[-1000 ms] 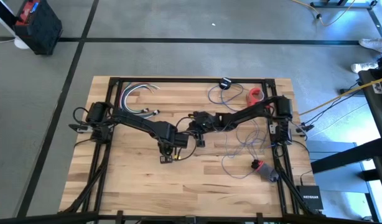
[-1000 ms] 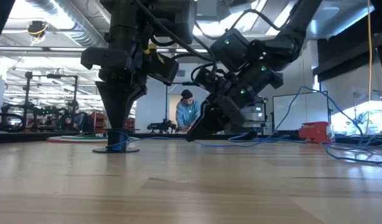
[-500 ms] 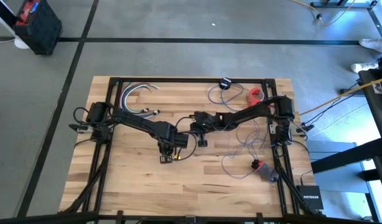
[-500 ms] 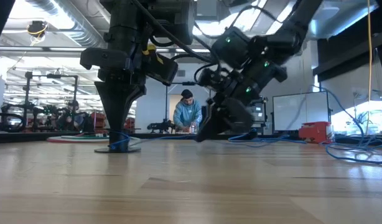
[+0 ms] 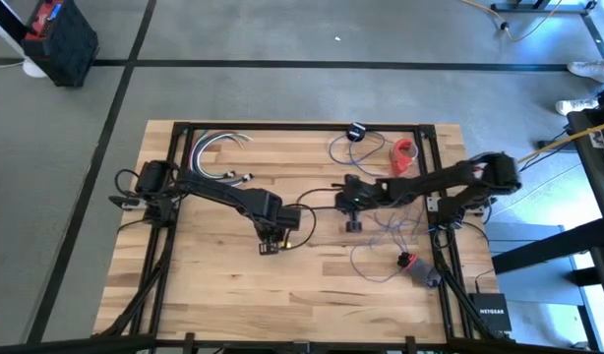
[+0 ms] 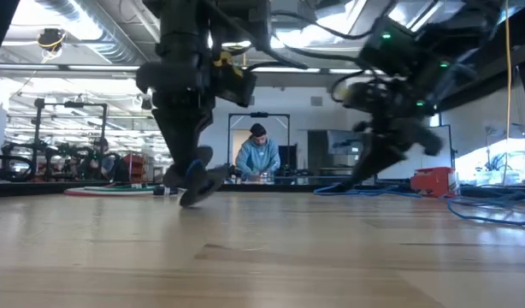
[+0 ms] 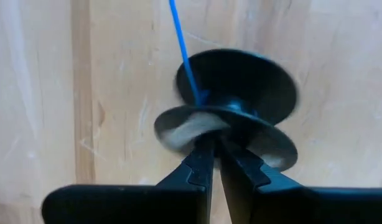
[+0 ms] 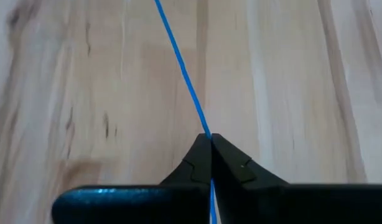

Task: Coil cords
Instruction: Uncoil the blue wire from the spool, then return to Home Position

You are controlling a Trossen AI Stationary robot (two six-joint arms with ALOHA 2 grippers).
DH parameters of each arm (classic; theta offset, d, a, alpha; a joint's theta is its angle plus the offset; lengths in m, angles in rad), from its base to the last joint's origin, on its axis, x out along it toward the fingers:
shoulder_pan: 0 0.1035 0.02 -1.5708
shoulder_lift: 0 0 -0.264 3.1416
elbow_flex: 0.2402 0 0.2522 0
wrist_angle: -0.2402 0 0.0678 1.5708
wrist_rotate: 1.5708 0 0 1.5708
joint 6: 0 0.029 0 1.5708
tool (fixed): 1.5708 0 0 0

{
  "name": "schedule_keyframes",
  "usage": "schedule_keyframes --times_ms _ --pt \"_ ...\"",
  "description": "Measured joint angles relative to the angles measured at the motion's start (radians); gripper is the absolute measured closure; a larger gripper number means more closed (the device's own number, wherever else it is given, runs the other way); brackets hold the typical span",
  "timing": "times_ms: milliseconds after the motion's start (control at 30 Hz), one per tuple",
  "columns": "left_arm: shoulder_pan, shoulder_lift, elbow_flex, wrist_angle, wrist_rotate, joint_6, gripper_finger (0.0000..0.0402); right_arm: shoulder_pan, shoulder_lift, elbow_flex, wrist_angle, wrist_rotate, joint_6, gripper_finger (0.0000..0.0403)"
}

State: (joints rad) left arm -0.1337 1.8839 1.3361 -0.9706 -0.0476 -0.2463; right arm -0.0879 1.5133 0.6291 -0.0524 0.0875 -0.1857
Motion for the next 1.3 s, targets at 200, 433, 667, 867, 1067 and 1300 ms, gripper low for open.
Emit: schedule_keyframes --times_ms 200,433,667,867,1067,1300 --pt "0.003 0.011 -0.007 -0.024 0.041 0.029 0.038 -0.007 -0.083 -0.1 -0.063 0.058 0.05 0.04" --pt "0.006 0.0 -0.001 -0.019 0.027 0.036 0.038 -0.005 -0.089 -0.109 -0.004 0.083 0.051 0.0399" --pt "0.009 -0.002 -0.001 -0.011 0.019 0.041 0.038 -0.004 -0.089 -0.109 0.041 0.068 0.077 0.0382" --pt "0.009 -0.002 -0.025 0.119 -0.024 0.093 0.038 -0.004 -0.09 -0.102 0.024 0.096 0.105 0.0329" --pt "0.009 -0.002 -0.068 0.291 -0.027 0.184 0.038 -0.004 -0.199 0.024 -0.376 0.025 0.12 0.0282" --pt "0.009 -0.002 -0.108 0.44 -0.033 0.241 0.038 -0.003 -0.542 -0.056 -0.375 0.037 0.159 0.0277"
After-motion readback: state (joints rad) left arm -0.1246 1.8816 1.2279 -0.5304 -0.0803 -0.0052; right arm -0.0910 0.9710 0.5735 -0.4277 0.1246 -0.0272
